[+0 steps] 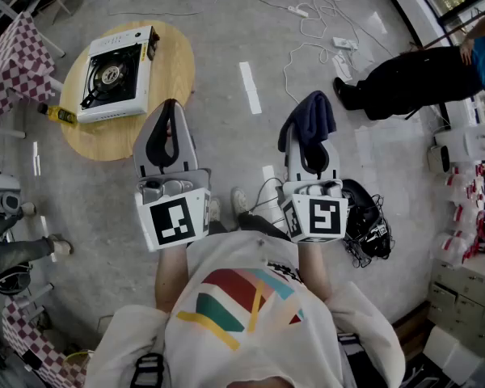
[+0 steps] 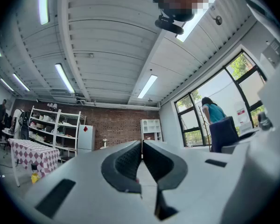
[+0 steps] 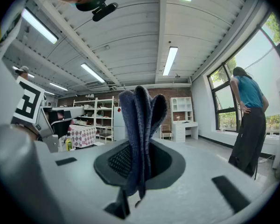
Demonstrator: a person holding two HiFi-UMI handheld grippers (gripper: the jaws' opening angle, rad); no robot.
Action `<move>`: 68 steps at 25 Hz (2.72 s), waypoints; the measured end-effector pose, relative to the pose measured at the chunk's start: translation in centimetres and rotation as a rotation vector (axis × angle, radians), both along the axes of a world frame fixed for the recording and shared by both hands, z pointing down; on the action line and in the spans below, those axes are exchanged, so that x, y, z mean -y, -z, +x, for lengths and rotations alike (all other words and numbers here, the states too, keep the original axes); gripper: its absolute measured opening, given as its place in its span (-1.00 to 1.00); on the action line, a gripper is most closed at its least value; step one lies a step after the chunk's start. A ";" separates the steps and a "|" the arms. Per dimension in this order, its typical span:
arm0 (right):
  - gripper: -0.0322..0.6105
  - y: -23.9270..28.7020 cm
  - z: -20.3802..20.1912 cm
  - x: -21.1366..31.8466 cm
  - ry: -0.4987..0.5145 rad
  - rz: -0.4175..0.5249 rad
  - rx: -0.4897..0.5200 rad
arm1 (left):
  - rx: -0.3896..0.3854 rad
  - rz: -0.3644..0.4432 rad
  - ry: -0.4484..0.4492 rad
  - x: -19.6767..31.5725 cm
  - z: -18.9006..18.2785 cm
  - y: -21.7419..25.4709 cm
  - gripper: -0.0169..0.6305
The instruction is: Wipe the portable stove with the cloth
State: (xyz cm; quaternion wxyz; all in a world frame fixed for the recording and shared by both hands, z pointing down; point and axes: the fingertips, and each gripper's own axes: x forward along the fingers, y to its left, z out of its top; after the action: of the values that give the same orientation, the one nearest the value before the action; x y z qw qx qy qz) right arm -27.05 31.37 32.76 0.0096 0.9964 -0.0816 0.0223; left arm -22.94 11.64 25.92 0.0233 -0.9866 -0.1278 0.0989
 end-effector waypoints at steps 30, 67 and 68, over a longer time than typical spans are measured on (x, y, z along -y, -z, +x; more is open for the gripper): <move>-0.80 -1.6 5.6 -8.7 0.068 0.123 -0.046 | -0.086 0.020 0.024 -7.6 6.2 1.7 -0.93; -0.79 1.2 44.5 10.9 0.822 0.198 0.102 | -0.021 0.081 0.571 7.3 33.2 0.5 -0.93; -0.79 1.3 44.6 12.8 0.882 0.197 0.112 | -0.009 0.078 0.632 8.8 32.3 0.5 -0.93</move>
State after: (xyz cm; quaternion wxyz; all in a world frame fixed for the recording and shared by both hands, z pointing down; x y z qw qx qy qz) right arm 17.54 18.52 31.48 -0.0809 0.8598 -0.5002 0.0623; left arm 9.34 2.85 25.44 0.0912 -0.9754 0.1814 0.0862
